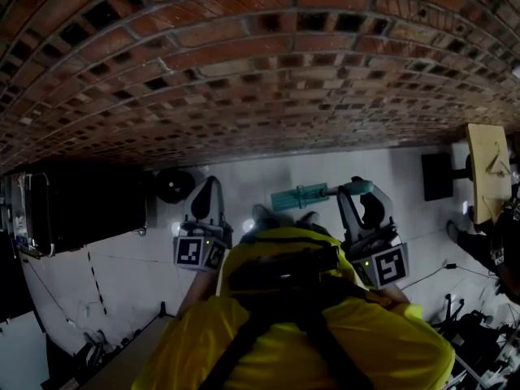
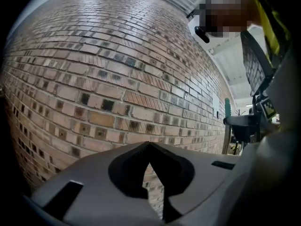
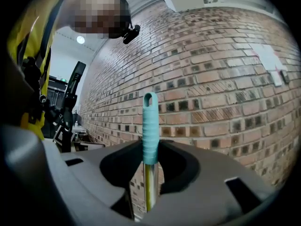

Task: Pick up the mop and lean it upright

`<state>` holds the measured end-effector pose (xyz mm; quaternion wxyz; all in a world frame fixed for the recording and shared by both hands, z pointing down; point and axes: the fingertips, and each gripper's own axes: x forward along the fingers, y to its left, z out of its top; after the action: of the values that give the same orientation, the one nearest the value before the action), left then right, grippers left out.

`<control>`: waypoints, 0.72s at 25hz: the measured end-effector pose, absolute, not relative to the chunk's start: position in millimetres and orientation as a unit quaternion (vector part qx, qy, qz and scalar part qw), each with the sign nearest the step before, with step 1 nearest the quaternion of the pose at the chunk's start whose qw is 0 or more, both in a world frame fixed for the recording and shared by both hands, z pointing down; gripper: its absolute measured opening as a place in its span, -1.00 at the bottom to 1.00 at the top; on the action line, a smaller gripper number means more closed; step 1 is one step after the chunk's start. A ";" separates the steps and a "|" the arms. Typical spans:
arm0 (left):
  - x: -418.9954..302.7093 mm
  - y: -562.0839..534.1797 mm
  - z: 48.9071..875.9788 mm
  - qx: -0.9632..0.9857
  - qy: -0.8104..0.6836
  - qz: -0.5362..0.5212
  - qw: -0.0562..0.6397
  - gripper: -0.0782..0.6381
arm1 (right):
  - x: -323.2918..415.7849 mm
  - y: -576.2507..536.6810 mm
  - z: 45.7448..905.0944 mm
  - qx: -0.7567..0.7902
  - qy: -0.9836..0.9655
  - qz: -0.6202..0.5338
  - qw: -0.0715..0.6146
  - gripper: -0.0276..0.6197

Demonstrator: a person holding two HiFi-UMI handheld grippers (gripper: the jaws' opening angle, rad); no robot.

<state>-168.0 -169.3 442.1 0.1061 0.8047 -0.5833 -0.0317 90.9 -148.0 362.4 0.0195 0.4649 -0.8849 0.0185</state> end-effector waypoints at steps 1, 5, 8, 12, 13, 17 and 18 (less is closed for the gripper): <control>-167.3 -169.2 442.6 0.805 -0.582 -0.035 0.108 -0.78 | 91.6 -147.5 365.3 0.466 -0.884 0.020 0.022 -0.56; -161.8 -168.4 445.4 0.811 -0.575 -0.022 0.108 -0.78 | 94.9 -152.6 389.5 0.471 -0.881 0.033 0.043 -0.56; -159.6 -168.7 451.3 0.813 -0.571 -0.009 0.111 -0.78 | 97.5 -164.0 423.3 0.476 -0.875 0.053 0.064 -0.56; -163.8 -167.3 472.5 0.809 -0.576 0.015 0.117 -0.78 | 96.3 -190.7 482.4 0.494 -0.862 0.079 0.077 -0.56; -164.4 -166.5 477.7 0.807 -0.577 0.018 0.121 -0.78 | 93.3 -199.0 497.1 0.500 -0.858 0.084 0.080 -0.56; -167.2 -158.6 496.0 0.803 -0.579 0.030 0.138 -0.78 | 69.8 -232.4 553.3 0.505 -0.853 0.090 0.103 -0.56; -168.2 -156.6 500.2 0.801 -0.581 0.032 0.142 -0.78 | 65.1 -242.6 570.8 0.505 -0.851 0.096 0.111 -0.56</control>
<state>-168.2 -156.6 500.2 0.1422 0.8011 -0.5805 0.0323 65.1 -242.6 570.8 0.1113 0.5046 -0.8507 0.0959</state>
